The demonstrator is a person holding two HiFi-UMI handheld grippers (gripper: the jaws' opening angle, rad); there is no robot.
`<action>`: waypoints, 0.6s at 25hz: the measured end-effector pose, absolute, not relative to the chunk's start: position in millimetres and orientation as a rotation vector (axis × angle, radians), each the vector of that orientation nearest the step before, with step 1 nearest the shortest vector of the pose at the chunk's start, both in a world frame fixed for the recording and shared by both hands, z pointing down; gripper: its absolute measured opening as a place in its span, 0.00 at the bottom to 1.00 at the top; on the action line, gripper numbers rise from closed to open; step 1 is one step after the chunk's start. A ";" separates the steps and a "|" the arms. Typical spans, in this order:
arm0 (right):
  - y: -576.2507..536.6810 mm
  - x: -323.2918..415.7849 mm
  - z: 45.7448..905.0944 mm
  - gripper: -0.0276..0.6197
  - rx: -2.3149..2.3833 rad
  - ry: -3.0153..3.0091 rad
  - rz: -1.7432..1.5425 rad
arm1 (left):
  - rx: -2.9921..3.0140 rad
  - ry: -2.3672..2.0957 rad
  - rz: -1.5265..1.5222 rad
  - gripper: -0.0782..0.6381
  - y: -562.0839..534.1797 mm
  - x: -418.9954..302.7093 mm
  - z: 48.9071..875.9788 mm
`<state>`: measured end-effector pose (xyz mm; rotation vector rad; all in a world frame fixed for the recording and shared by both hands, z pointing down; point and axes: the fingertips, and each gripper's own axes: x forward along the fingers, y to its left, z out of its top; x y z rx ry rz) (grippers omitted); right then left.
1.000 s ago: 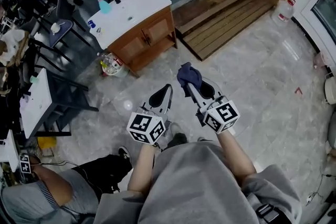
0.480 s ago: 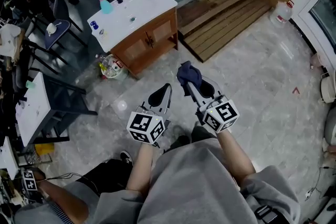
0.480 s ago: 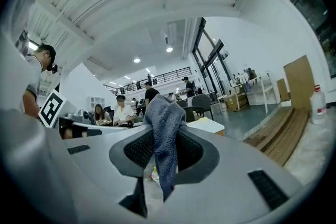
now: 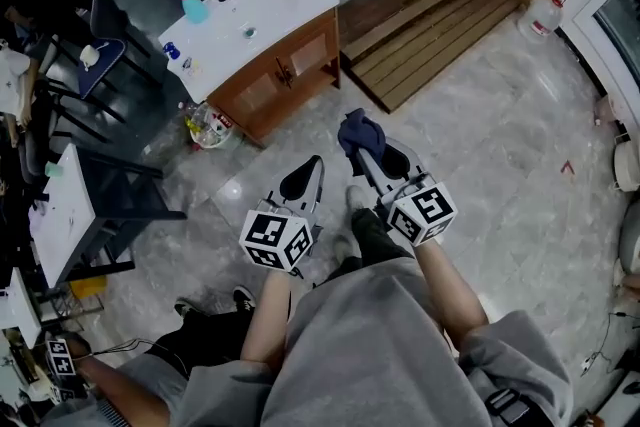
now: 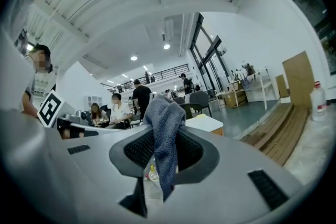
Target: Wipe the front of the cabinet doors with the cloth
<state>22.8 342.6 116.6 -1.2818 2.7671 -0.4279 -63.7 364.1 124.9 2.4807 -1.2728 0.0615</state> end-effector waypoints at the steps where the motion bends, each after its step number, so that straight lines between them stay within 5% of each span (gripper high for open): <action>1: 335.5 21.6 117.9 0.18 -1.280 2.771 -0.431 | 2.478 -1.271 0.064 0.12 357.0 -63.9 126.1; 15: 212.8 19.9 137.5 0.18 -1.257 2.793 -0.490 | 2.421 -1.298 0.113 0.12 235.9 -66.0 144.5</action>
